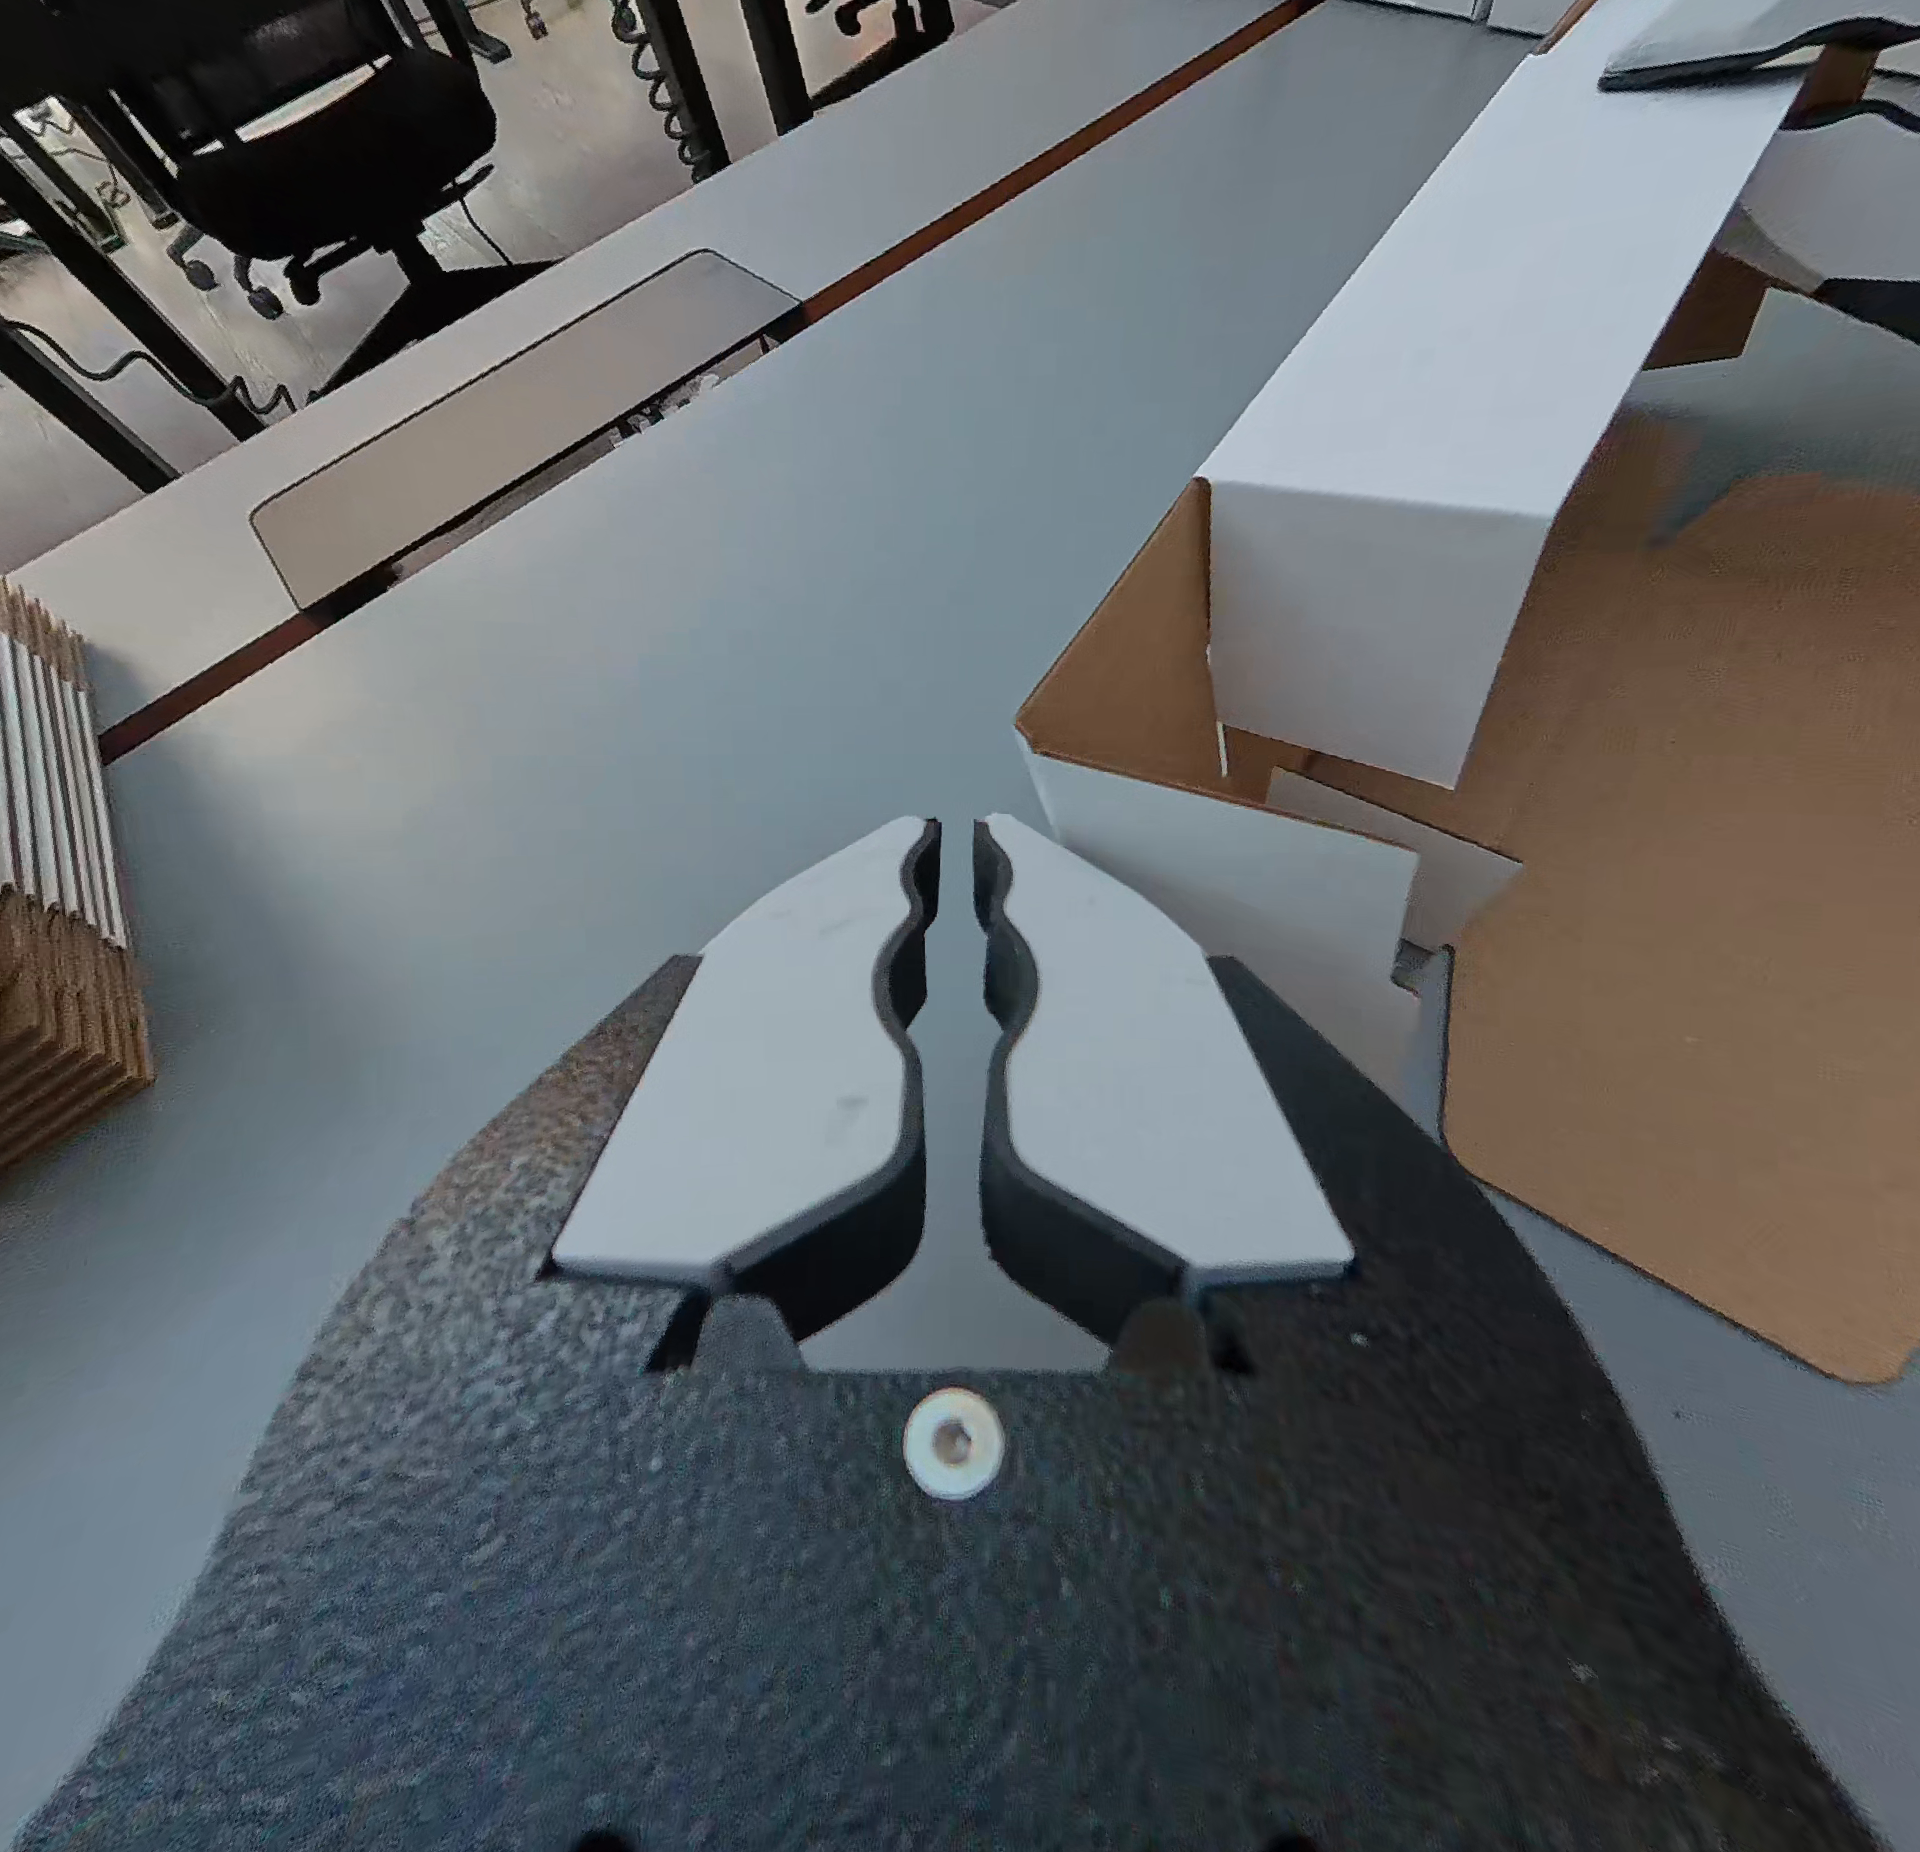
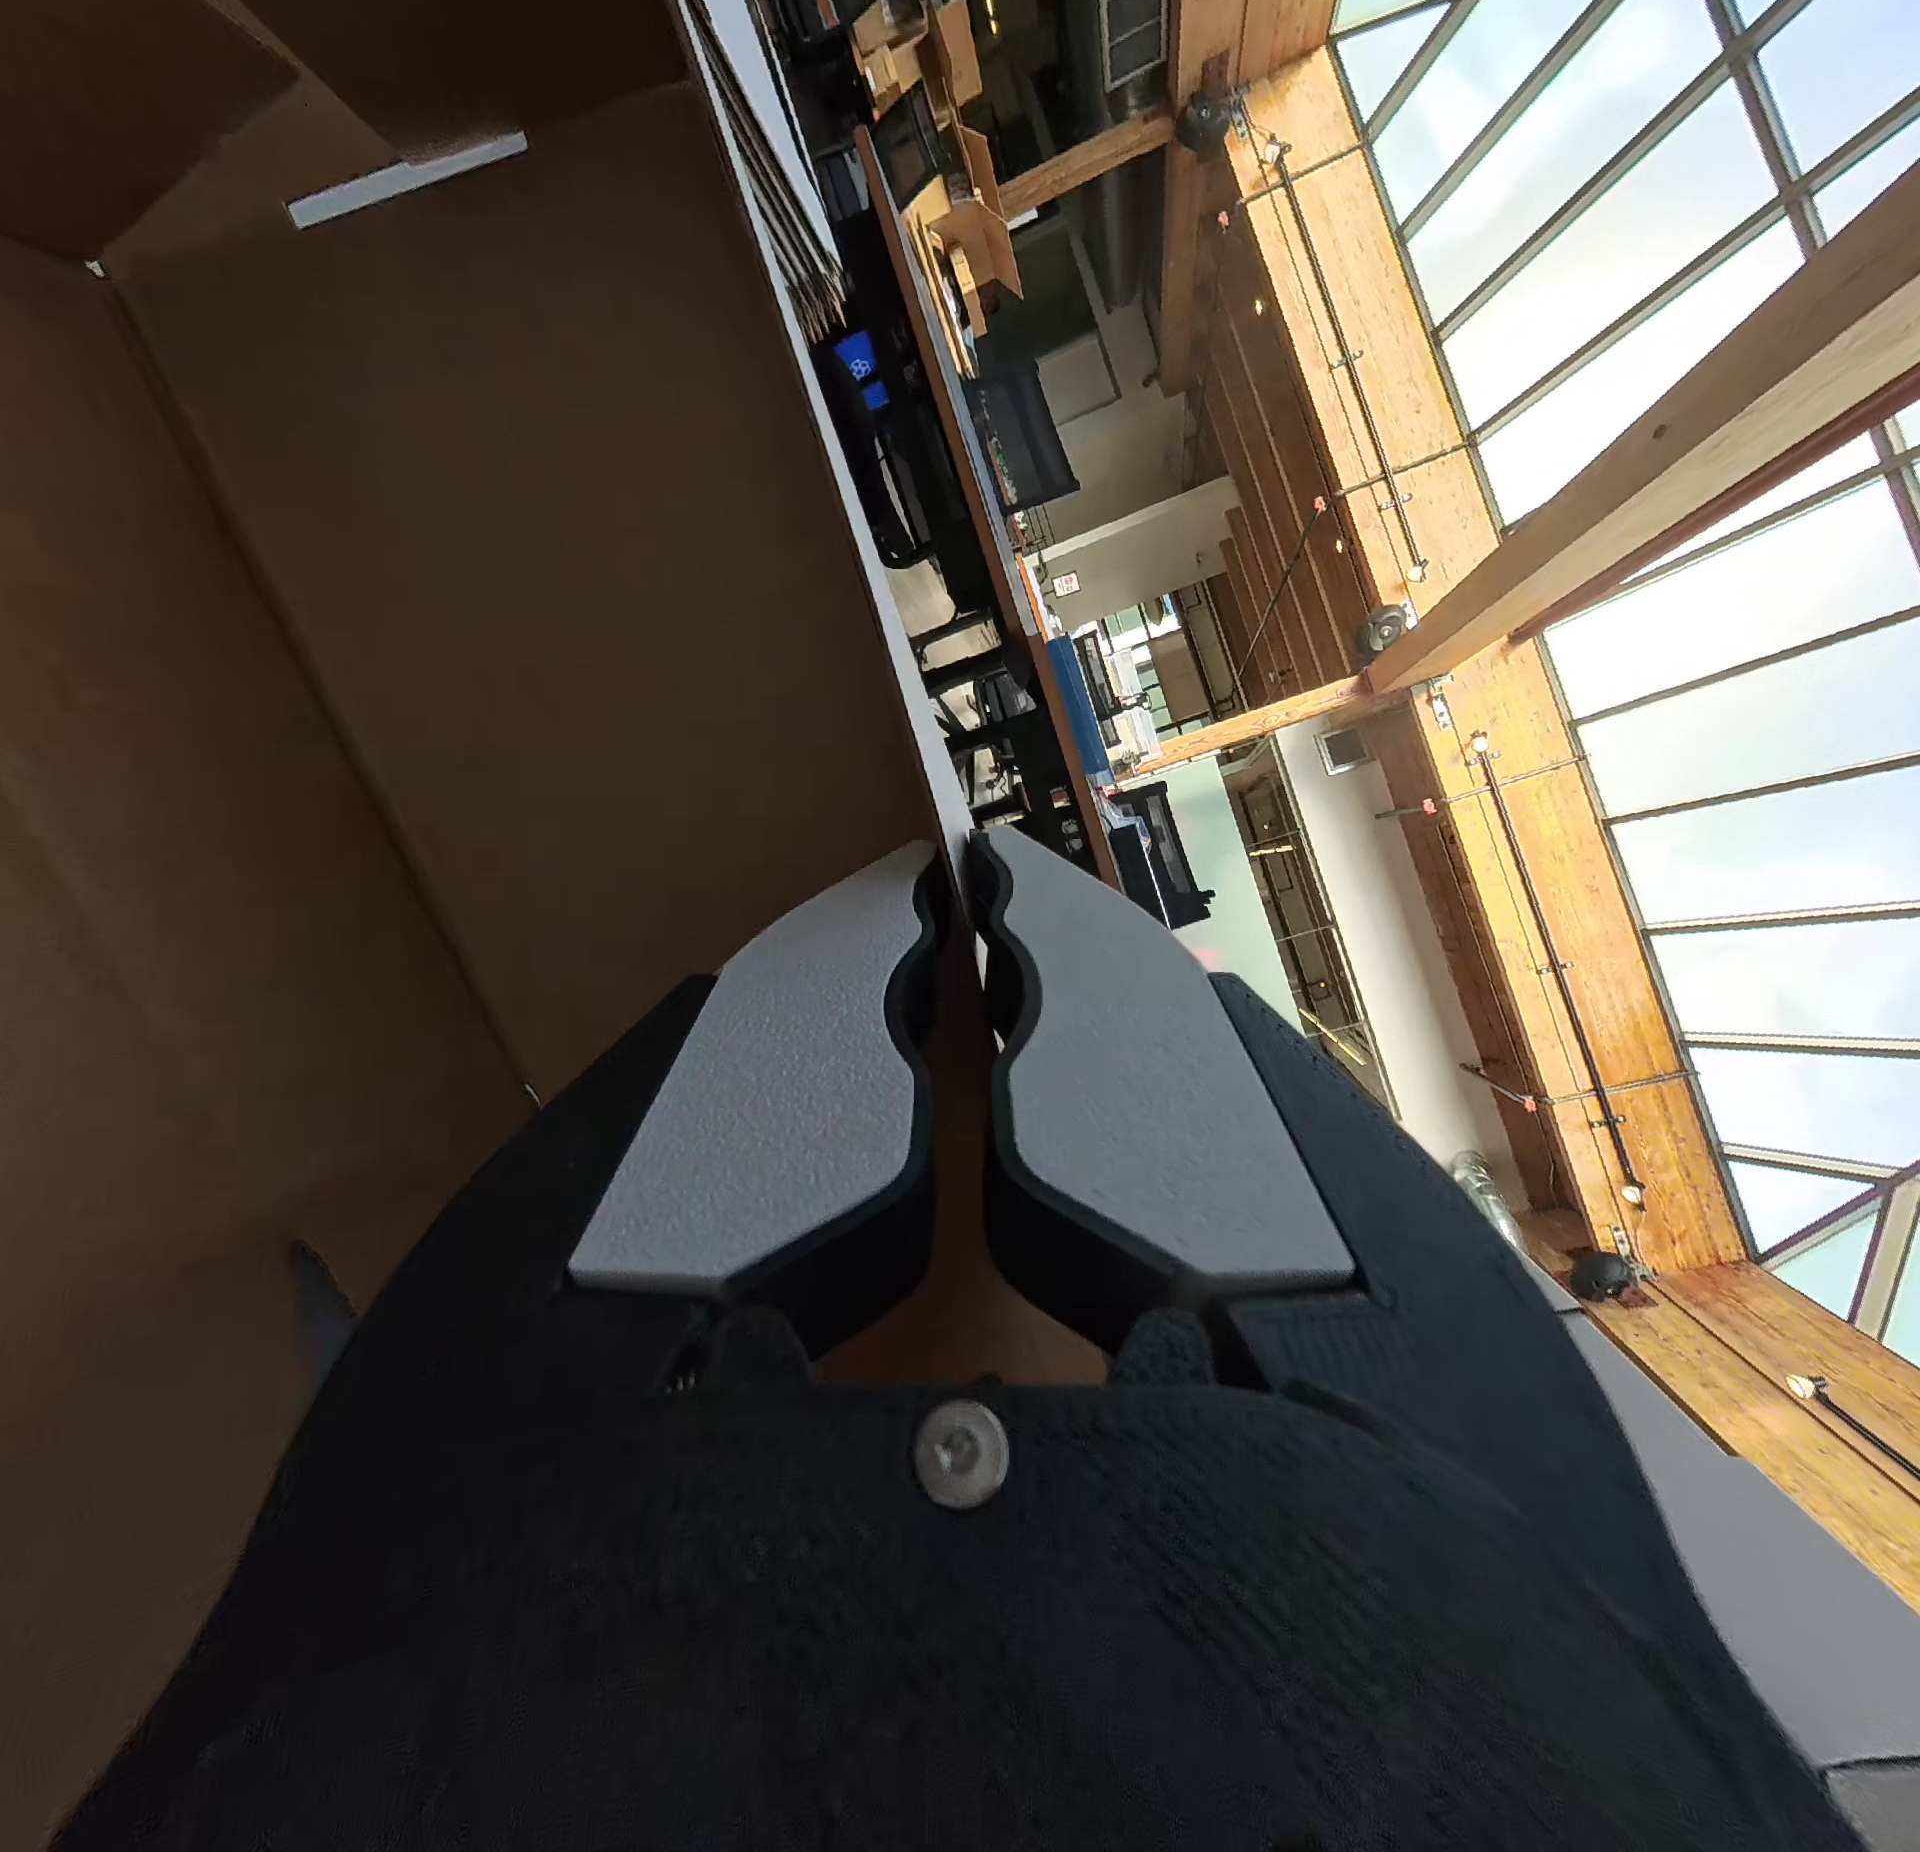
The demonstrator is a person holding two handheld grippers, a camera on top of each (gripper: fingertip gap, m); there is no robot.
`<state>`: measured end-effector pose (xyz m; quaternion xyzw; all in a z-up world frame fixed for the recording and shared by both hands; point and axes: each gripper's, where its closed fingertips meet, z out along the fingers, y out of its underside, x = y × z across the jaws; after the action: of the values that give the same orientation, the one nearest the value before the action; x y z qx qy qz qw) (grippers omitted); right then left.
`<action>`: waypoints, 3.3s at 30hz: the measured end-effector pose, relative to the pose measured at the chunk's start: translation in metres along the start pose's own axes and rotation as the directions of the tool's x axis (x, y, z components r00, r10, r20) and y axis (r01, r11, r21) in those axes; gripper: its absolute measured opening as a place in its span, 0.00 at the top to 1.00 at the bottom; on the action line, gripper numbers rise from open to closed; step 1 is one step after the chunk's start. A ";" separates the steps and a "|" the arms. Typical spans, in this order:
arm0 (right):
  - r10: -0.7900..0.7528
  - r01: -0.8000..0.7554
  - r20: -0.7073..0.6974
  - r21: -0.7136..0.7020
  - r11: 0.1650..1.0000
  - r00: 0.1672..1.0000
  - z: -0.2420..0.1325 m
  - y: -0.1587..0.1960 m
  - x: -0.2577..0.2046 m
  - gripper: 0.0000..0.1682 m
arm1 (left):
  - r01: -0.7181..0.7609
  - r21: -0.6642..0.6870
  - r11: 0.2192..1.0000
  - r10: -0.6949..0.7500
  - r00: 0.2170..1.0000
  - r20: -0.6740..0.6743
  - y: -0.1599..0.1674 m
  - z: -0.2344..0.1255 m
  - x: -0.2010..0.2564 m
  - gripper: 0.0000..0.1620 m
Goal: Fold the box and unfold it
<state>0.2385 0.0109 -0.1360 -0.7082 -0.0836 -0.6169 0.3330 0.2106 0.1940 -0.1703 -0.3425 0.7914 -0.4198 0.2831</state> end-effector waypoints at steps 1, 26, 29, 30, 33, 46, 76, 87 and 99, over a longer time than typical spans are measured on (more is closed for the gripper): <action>-0.008 0.008 -0.010 -0.028 1.000 1.000 0.000 0.000 0.000 0.98 | 0.012 0.005 1.000 -0.012 1.000 0.017 0.000 0.000 0.004 1.00; -0.116 0.114 -0.019 -0.071 0.991 0.993 -0.013 -0.004 -0.001 0.99 | 0.186 0.164 0.969 -0.101 0.899 -0.426 -0.001 -0.024 0.070 0.94; -0.117 0.115 -0.010 -0.074 0.991 0.993 -0.013 -0.004 -0.001 0.99 | 0.149 0.187 0.971 -0.048 0.887 -0.459 -0.003 -0.027 0.076 0.94; -0.114 0.114 -0.008 -0.075 0.991 0.993 -0.013 -0.004 -0.001 0.99 | 0.139 0.189 0.972 -0.035 0.884 -0.467 -0.003 -0.028 0.078 0.95; -0.107 0.107 0.001 -0.073 0.992 0.994 -0.012 -0.004 -0.001 0.99 | 0.118 0.197 0.973 -0.004 0.867 -0.498 -0.003 -0.030 0.083 0.97; -0.071 0.082 0.103 -0.107 0.991 0.992 -0.019 -0.007 0.000 0.98 | -0.075 0.180 0.981 0.132 0.933 -0.334 -0.007 -0.024 0.096 0.89; -0.221 0.249 0.212 -0.116 0.962 0.952 -0.013 -0.007 -0.002 0.98 | 0.141 -0.095 0.985 -0.131 0.986 0.102 -0.021 0.043 0.042 0.87; -0.164 0.192 0.182 -0.147 0.970 0.970 -0.013 -0.007 -0.003 0.97 | 0.163 -0.043 0.986 -0.144 0.949 0.280 -0.024 0.071 0.030 0.84; -0.242 0.264 0.118 -0.245 0.933 0.963 -0.018 -0.011 -0.006 0.97 | 0.255 0.039 0.966 -0.250 0.890 0.380 -0.022 0.070 0.021 0.96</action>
<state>0.2162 0.0107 -0.1371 -0.7546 -0.1072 -0.6294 0.1516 0.2559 0.1355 -0.1889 -0.5193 0.6723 -0.3735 0.3728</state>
